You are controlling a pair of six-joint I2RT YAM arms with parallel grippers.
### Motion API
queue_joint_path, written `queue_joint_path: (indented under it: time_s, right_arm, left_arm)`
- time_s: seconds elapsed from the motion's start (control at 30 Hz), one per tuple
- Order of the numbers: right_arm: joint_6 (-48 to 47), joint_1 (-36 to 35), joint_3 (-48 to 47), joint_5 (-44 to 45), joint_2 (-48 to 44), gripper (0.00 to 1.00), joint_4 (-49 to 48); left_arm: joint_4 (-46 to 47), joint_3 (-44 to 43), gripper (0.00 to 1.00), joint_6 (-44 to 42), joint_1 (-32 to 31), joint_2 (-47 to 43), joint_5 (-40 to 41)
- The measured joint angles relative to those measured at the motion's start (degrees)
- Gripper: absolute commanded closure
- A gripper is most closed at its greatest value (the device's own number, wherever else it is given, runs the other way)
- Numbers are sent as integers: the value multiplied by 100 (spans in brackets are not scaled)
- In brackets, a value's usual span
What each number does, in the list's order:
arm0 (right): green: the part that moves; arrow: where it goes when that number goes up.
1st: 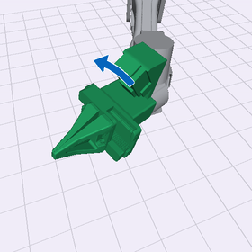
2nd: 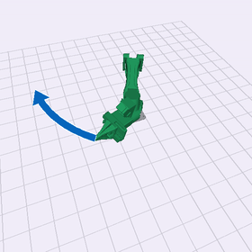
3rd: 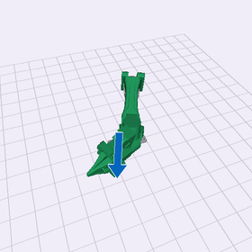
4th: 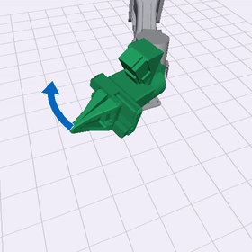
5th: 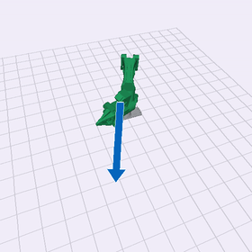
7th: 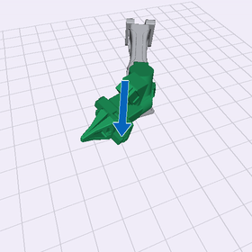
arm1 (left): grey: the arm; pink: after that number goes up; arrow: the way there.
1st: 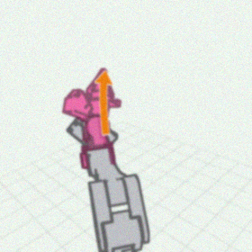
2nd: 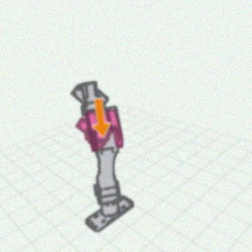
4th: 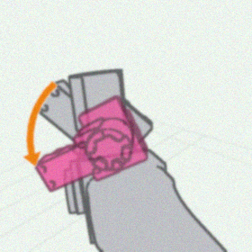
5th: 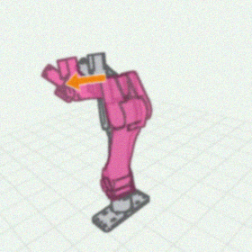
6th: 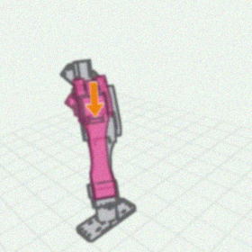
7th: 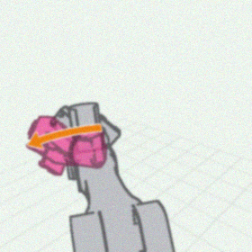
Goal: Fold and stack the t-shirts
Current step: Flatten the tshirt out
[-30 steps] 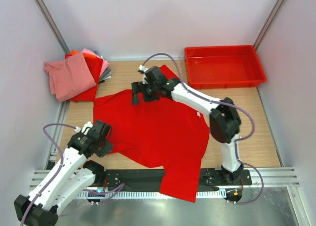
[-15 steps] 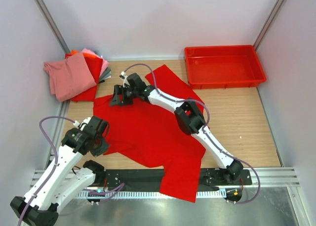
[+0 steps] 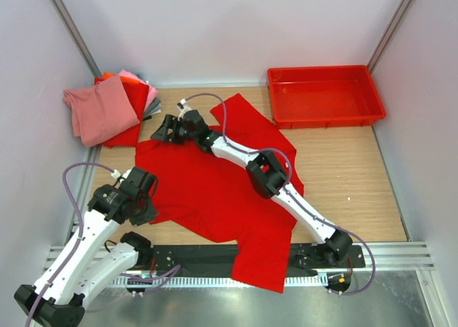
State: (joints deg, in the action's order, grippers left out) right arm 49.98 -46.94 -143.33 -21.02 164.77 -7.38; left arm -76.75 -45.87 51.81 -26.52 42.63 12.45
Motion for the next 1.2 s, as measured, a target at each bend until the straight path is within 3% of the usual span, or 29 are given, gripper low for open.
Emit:
queue_joint_path:
  time_s: [0.27,0.53,0.67,0.77,0.93,1.03,1.2]
  right_arm:
    - [127,0,-348,1285,376,13,-721]
    - [162,7,-479,3027,560,8,-2100]
    - [111,116,76,3180,144,8,-2450]
    - [-76,243,1399,2994,-885,7,-2391]
    - [-660,485,4019,2905,-3595,4,-1810]
    - [-955,647,5473,3123,-5593,4,-1412]
    - [-1108,697,7597,3399,-8546,6,-1016]
  left_arm:
    - [-7,0,99,-103,0,-26,-33]
    - [-26,0,100,-39,0,-190,-28]
    - [-26,0,100,50,0,-160,-15]
    - [-28,2,96,160,0,20,-4]
    - [61,-55,91,356,0,577,-44]
    - [221,-564,99,310,0,1342,118]
    - [1040,-1799,100,-146,101,3353,859]
